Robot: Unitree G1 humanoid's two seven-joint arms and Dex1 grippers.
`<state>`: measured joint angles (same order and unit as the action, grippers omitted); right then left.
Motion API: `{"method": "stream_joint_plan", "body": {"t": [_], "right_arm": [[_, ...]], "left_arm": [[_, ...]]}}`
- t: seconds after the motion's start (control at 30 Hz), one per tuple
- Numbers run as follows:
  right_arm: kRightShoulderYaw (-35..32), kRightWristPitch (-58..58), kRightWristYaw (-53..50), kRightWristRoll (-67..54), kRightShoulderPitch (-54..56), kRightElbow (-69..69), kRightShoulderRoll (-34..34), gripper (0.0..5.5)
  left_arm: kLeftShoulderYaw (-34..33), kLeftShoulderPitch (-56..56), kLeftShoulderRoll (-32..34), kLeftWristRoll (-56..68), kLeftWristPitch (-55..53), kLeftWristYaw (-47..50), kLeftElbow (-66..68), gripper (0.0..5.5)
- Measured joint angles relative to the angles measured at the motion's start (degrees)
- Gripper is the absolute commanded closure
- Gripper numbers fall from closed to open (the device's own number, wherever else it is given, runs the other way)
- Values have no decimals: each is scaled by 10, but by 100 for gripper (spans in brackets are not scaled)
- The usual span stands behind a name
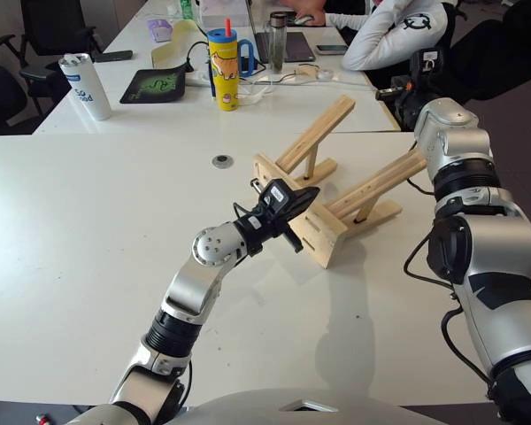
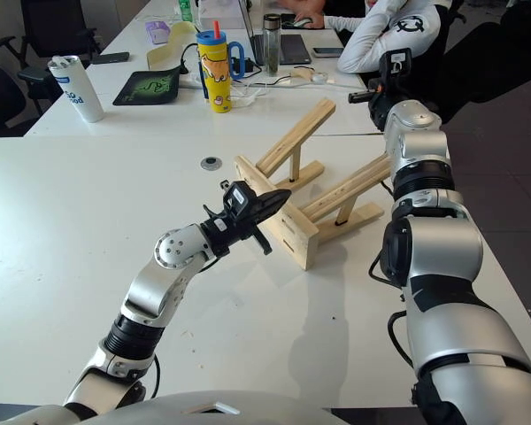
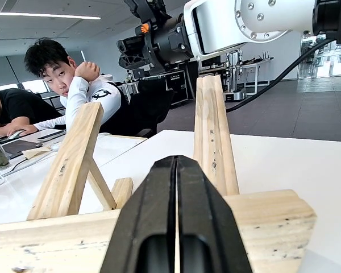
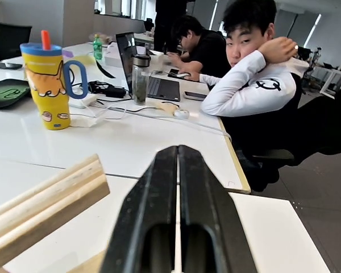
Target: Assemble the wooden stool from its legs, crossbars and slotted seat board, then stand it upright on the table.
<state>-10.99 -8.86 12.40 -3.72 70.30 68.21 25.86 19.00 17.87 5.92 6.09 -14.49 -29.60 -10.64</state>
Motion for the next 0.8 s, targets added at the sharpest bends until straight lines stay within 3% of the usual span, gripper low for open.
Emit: {"method": "stream_joint_plan", "body": {"t": [0.53, 0.8], "right_arm": [[-102, 51, -110, -40, -18, 68, 89, 550], [-60, 175, -128, 11, -85, 10, 100, 550]], "left_arm": [[-5, -2, 0, 5, 0, 10, -7, 549], [-58, 2, 7, 6, 4, 39, 4, 549]]}}
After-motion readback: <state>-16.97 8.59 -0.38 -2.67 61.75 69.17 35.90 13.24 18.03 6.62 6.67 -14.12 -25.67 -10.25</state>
